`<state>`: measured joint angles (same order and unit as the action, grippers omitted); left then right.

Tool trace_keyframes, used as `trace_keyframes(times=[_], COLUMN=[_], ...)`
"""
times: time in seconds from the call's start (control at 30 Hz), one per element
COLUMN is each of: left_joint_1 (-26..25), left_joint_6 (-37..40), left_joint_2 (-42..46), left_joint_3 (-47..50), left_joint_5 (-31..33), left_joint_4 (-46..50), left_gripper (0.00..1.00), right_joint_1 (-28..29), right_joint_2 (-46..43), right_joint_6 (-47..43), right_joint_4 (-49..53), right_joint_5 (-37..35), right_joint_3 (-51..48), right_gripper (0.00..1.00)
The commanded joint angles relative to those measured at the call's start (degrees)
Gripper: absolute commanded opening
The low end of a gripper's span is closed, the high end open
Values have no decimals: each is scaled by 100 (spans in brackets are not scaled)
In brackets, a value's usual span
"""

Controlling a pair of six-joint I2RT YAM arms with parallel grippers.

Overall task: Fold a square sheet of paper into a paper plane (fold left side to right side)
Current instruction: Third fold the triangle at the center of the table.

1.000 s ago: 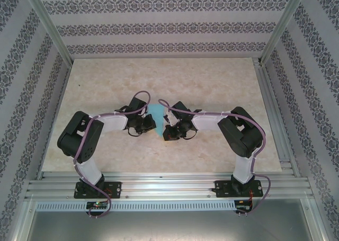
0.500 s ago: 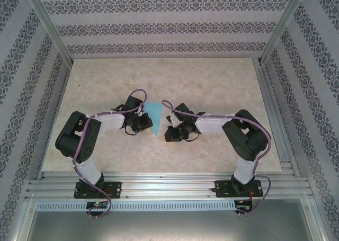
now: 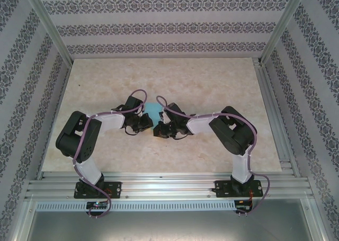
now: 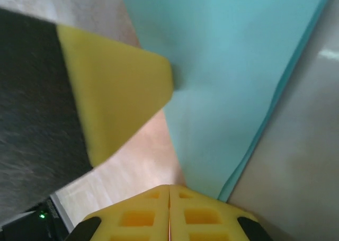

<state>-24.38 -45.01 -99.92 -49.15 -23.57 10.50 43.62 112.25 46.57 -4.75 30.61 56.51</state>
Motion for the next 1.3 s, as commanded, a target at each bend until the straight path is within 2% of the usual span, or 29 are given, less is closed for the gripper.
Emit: trace_keyframes(times=[0.0, 0.23, 0.37, 0.93, 1.27], left_joint_1=[-15, -3, 29, 567, 899], left_joint_6=[67, 319, 438, 1034, 1333], left_joint_2=[-156, -89, -95, -725, -784], left_joint_3=[59, -188, -379, -876, -997], left_joint_5=[-78, 46, 58, 79, 127], left_joint_4=[-12, 344, 469, 706, 813], left_gripper=[12, 15, 20, 21, 23], right_joint_1=[-34, -59, 3, 46, 42], right_joint_2=[104, 120, 173, 219, 201], right_joint_6=[205, 233, 248, 410, 476], right_joint_4=[60, 1829, 2327, 2504, 2435], right_joint_5=[-174, -752, -962, -1057, -1030], right_joint_3=[130, 194, 186, 115, 2], right_gripper=[8, 7, 7, 3, 3])
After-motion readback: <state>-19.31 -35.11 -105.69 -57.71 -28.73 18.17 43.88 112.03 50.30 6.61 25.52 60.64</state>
